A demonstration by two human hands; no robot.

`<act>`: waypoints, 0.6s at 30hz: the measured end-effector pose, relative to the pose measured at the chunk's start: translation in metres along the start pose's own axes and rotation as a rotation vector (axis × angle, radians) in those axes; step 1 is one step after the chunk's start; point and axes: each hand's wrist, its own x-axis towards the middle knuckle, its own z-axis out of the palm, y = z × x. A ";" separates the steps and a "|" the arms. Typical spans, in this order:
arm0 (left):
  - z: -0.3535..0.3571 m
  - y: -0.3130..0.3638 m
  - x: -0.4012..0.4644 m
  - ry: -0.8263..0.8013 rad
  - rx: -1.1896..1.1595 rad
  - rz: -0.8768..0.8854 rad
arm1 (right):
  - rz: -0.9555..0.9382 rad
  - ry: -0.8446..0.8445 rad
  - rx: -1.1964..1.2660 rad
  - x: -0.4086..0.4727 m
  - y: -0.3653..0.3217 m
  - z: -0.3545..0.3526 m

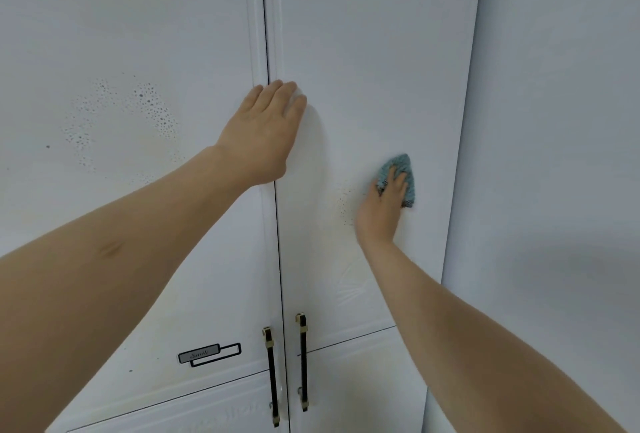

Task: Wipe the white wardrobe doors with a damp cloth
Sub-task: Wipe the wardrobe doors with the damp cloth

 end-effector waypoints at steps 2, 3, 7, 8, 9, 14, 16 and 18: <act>0.000 -0.001 -0.001 -0.016 -0.017 -0.016 | -0.116 -0.048 -0.021 -0.024 -0.009 0.023; 0.000 -0.001 -0.002 -0.024 -0.027 -0.019 | -0.185 -0.080 -0.047 -0.037 -0.014 0.033; 0.001 -0.002 -0.008 -0.023 -0.070 -0.024 | -0.425 -0.190 -0.182 -0.082 -0.021 0.063; 0.001 -0.002 -0.010 -0.024 -0.085 -0.026 | -0.462 -0.229 -0.184 -0.091 -0.021 0.067; 0.001 -0.002 -0.011 -0.025 -0.100 -0.022 | -0.478 -0.283 -0.163 -0.100 -0.019 0.068; -0.002 -0.001 -0.013 -0.029 -0.191 -0.016 | -0.306 -0.506 0.050 -0.104 -0.037 0.032; -0.001 -0.002 -0.012 -0.025 -0.257 0.005 | -0.127 -0.525 0.208 -0.086 -0.052 0.007; -0.003 0.003 -0.010 -0.055 -0.386 0.027 | 0.092 -0.538 0.402 -0.061 -0.066 -0.014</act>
